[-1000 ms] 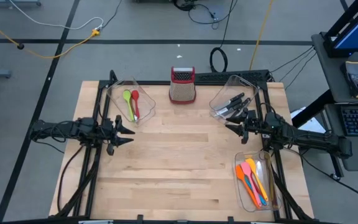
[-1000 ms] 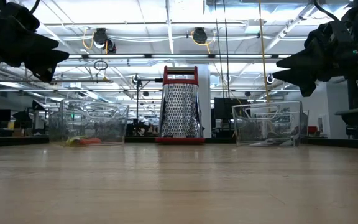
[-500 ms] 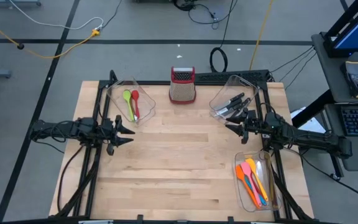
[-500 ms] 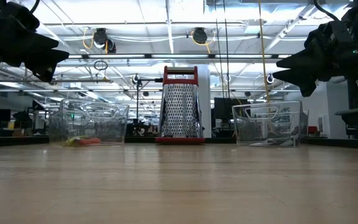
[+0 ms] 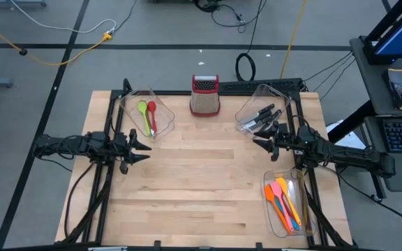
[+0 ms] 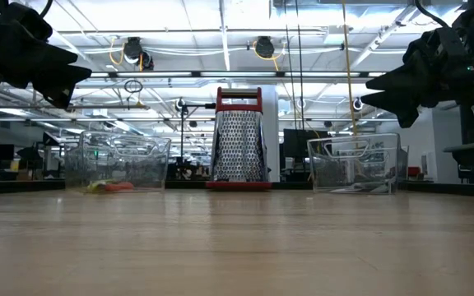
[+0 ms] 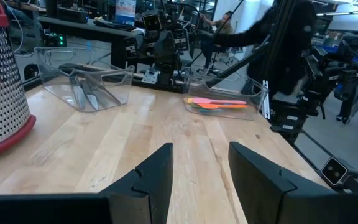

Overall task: Pick & Place Kitchen Items
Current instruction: Return to Home Position

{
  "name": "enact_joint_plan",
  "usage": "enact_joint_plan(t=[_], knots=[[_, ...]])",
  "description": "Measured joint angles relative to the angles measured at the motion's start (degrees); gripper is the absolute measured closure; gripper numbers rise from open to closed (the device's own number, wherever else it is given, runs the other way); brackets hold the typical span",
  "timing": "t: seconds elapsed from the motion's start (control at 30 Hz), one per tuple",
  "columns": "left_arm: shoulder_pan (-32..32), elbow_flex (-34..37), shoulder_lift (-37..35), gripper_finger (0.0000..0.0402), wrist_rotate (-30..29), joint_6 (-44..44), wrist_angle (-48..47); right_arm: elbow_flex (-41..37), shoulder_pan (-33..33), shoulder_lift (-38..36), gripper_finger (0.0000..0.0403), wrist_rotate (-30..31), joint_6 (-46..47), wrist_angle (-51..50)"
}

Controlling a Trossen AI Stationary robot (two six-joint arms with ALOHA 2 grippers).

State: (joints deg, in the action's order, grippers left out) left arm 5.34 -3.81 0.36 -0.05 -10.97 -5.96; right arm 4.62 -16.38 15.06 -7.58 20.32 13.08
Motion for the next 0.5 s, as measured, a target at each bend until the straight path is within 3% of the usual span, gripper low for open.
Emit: enact_joint_plan(t=[0.5], knots=[[0.0, 0.0, 0.0, 0.0245, 0.0, 0.1, 0.0, 0.0, 0.0, 0.0, 0.0229, 0.0, 0.0, 0.0]])
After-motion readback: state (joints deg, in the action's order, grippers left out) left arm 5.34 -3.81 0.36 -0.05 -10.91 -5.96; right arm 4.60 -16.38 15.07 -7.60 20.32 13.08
